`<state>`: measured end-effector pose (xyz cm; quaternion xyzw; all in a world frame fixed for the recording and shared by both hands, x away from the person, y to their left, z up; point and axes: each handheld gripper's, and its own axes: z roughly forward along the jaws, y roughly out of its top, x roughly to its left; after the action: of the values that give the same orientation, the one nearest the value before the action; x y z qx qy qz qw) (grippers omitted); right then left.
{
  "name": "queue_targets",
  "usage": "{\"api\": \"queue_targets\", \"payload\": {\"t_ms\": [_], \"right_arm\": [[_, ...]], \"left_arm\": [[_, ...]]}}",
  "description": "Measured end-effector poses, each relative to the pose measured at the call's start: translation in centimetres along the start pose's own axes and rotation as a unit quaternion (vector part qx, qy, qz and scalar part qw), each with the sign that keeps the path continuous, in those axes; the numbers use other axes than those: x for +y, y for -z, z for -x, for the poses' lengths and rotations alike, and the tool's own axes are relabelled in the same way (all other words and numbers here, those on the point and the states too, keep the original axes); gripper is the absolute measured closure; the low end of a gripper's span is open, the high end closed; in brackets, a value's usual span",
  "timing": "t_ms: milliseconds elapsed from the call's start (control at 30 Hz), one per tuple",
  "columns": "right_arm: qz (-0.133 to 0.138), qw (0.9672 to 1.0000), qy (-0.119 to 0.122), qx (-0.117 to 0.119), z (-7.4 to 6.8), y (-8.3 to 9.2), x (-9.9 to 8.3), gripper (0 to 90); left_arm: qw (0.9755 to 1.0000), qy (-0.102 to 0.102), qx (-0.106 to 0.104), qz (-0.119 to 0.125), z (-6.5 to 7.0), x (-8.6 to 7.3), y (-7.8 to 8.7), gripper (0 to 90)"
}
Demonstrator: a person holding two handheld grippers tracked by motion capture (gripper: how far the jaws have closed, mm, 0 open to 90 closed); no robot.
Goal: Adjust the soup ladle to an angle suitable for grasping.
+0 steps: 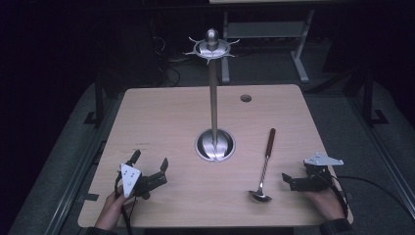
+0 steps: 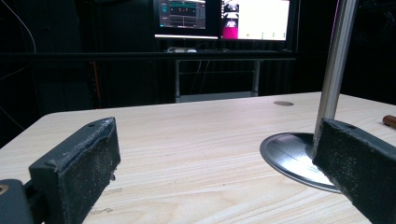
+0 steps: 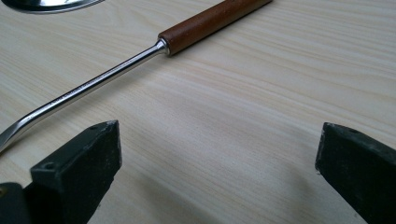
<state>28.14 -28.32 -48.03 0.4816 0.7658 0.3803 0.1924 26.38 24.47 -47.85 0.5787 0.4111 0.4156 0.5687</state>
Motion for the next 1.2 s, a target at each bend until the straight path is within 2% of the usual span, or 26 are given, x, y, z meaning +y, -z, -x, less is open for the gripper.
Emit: {"api": "queue_targets", "payload": {"t_ms": [133, 333, 467, 633, 767, 1000, 1200], "right_arm": [[0.021, 0.9998, 0.006, 0.000, 0.0, 0.1, 0.1, 5.3], [0.030, 0.9995, 0.008, -0.001, 0.0, -0.2, 0.7, 16.2], [0.046, 0.9989, 0.009, -0.010, 0.4, -0.4, 1.3, 27.5], [0.062, 0.9980, 0.006, -0.003, 0.9, -0.8, 1.8, 43.3], [0.068, 0.9977, 0.007, 0.002, 1.2, -1.2, 2.3, 54.2], [0.061, 0.9981, 0.002, 0.005, 1.7, -2.5, 3.5, 73.1], [0.057, 0.9983, 0.005, 0.010, 2.3, -3.6, 4.3, 83.4]], "left_arm": [[1.0000, 0.000, 0.000, 0.000, 0.0, 0.0, 0.0, 0.2], [1.0000, 0.000, 0.000, 0.000, 0.0, 0.0, 0.0, 0.2], [1.0000, 0.000, 0.000, 0.000, 0.0, 0.0, 0.0, 0.2], [1.0000, -0.001, 0.001, 0.000, 0.0, 0.0, 0.0, 0.2], [1.0000, 0.001, 0.000, 0.000, 0.0, 0.0, 0.0, 0.2], [1.0000, 0.001, 0.000, 0.000, 0.0, 0.0, 0.0, 0.3], [1.0000, 0.001, -0.001, 0.000, 0.0, 0.0, 0.0, 0.2]]}}
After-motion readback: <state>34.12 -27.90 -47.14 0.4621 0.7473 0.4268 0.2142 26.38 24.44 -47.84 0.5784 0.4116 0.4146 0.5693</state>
